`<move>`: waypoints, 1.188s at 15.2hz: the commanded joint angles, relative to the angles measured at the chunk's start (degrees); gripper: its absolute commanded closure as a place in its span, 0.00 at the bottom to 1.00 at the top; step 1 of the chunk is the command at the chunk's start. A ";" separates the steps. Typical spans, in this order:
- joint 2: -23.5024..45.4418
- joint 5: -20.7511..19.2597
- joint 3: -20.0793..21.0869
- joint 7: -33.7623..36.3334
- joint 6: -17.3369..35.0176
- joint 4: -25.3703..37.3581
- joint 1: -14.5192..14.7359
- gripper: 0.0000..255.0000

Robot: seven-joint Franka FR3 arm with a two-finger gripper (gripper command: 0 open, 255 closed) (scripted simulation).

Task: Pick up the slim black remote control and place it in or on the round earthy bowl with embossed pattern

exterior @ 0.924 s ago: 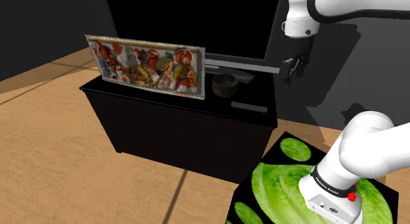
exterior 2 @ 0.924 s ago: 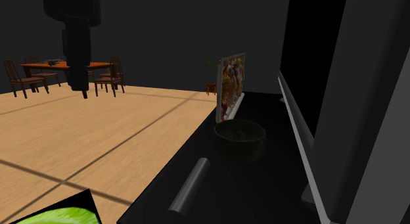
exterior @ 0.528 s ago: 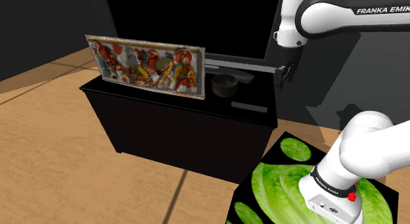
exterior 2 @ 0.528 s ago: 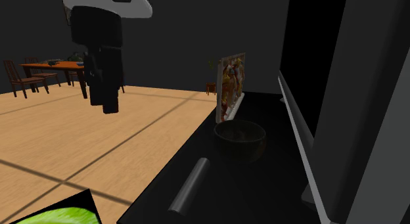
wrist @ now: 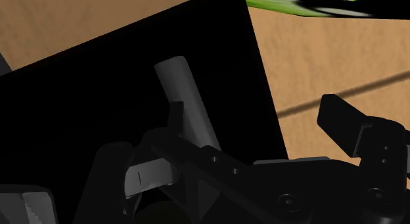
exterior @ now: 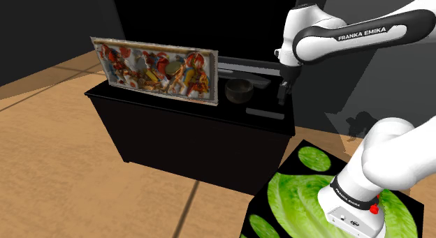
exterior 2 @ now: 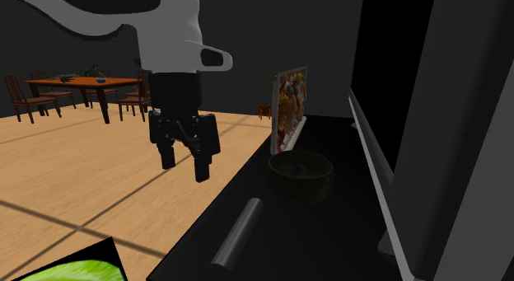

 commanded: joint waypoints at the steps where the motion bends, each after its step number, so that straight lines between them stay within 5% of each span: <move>1: 3.95 -0.50 -1.63 -2.77 5.67 -0.41 0.54 0.00; 10: 23.20 2.71 -7.28 -16.79 25.89 3.33 3.99 0.00; 18: 28.17 3.83 -7.86 -17.74 32.47 1.65 3.95 0.00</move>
